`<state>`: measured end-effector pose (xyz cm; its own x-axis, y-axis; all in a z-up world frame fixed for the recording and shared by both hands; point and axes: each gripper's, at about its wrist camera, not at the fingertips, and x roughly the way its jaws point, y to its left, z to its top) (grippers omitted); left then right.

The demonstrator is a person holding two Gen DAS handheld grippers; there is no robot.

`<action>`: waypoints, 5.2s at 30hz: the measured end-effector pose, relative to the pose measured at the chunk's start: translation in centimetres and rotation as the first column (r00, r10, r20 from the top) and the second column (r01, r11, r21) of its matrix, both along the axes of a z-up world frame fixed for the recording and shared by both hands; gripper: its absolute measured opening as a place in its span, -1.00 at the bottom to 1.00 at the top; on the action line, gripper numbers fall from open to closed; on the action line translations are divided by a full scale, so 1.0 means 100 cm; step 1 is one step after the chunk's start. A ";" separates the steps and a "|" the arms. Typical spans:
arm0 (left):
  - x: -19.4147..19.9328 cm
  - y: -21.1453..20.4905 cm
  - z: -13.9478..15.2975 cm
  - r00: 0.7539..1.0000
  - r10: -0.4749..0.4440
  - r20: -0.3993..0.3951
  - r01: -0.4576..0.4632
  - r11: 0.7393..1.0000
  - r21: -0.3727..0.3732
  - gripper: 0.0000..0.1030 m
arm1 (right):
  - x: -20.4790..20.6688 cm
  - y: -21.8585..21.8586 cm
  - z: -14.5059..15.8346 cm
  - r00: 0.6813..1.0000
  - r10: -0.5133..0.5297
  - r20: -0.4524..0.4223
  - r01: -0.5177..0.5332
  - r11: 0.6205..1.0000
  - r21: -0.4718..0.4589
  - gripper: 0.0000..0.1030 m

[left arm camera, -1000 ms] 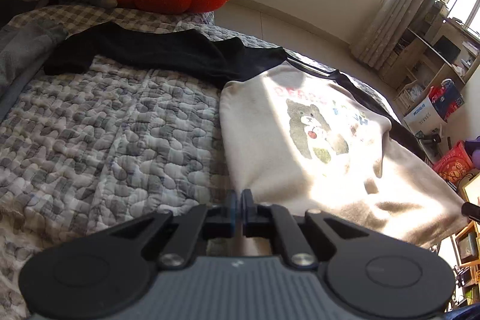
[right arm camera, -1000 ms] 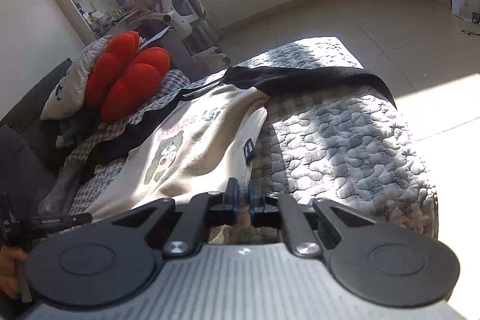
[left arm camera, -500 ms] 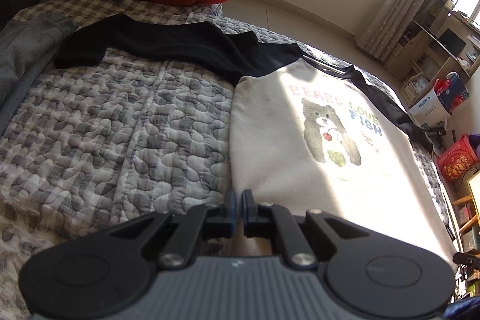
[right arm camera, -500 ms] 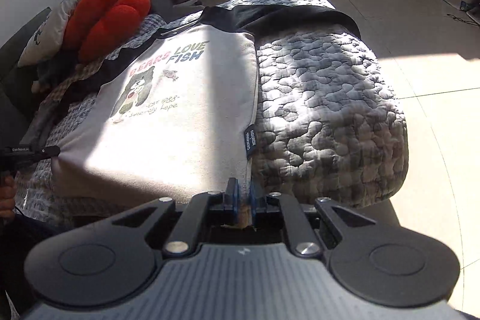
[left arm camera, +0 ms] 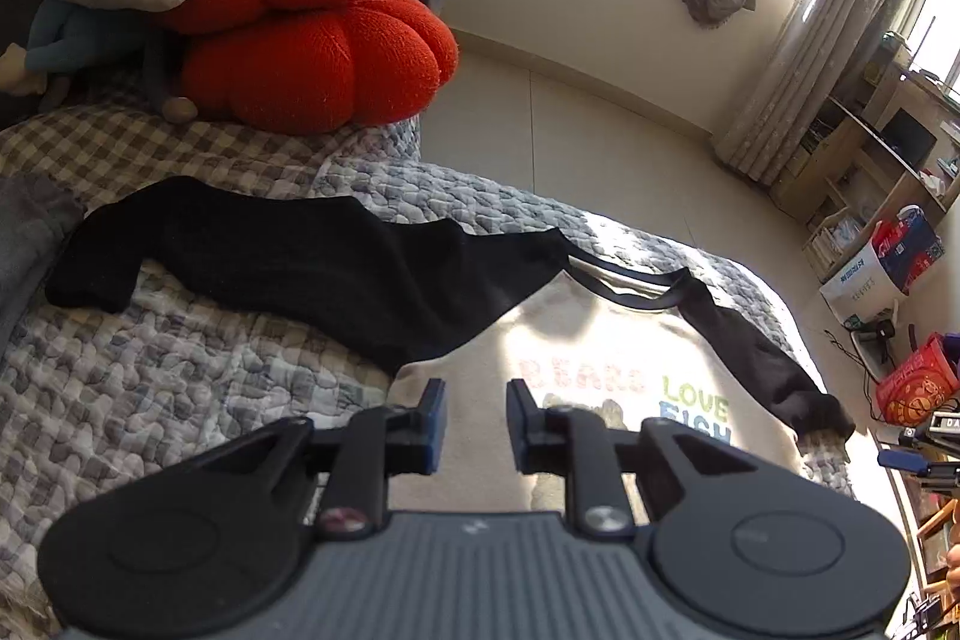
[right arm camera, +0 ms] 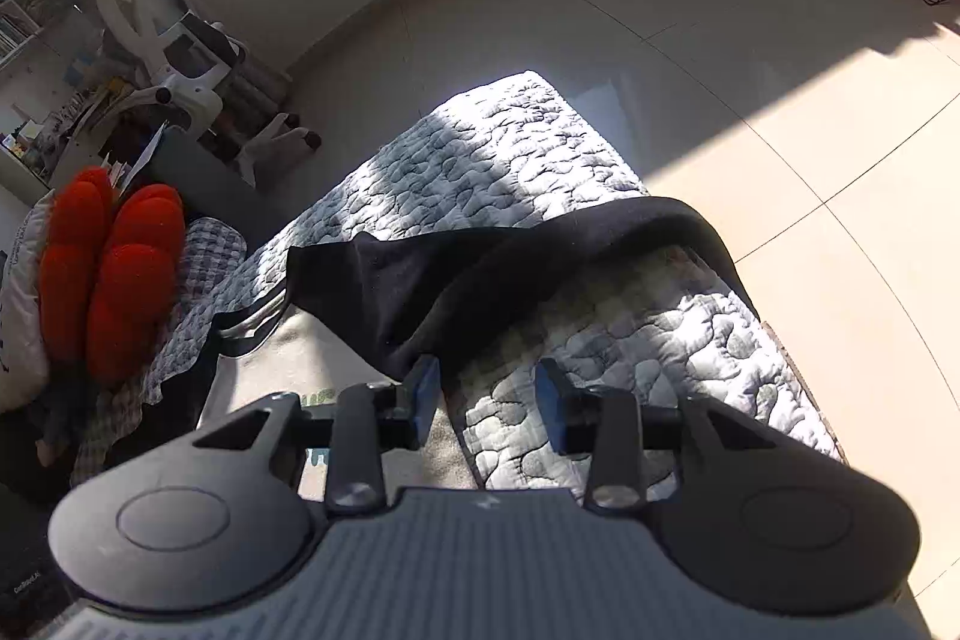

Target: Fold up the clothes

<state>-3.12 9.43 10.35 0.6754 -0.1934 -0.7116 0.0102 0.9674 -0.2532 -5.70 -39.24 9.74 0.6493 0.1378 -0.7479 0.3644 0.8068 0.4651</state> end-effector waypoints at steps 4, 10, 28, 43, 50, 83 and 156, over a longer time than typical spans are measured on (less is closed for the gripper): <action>0.041 -0.016 -0.032 0.999 0.010 -0.040 -0.009 1.000 0.030 -0.57 | 0.023 -0.013 -0.033 0.997 -0.043 -0.060 0.045 0.998 0.033 -0.22; 0.077 -0.006 -0.050 0.999 0.032 -0.020 -0.031 0.999 0.036 -0.57 | 0.043 -0.024 -0.039 0.996 -0.081 -0.033 0.082 0.996 0.022 -0.22; 0.108 0.036 -0.058 0.996 0.081 0.032 -0.084 0.990 0.110 -1.00 | 0.063 0.008 -0.004 0.971 -0.161 0.179 0.208 0.935 -0.287 -0.82; 0.107 0.041 -0.067 0.996 0.090 0.007 -0.091 0.990 0.105 -0.97 | 0.068 -0.019 -0.042 0.978 -0.204 0.043 0.208 0.971 -0.120 -0.79; 0.110 0.043 -0.061 0.992 0.121 0.047 -0.126 0.982 0.139 -1.00 | 0.056 0.004 0.007 0.933 -0.159 0.322 0.255 0.925 -0.283 -0.82; 0.161 -0.041 -0.046 0.931 -0.347 0.114 0.319 0.925 0.204 0.20 | 0.114 0.046 -0.018 0.932 0.326 0.156 -0.239 0.880 -0.409 -0.43; 0.080 0.045 -0.026 0.987 0.162 -0.013 -0.160 0.984 0.084 -0.25 | 0.036 -0.043 -0.039 0.990 -0.142 -0.010 0.142 0.990 -0.004 -0.43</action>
<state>4.92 13.90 7.71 0.6788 -0.0239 -0.7339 -0.1512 0.9735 -0.1715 -2.14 -43.58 5.87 0.6543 0.0418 -0.7551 0.4806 0.7479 0.4578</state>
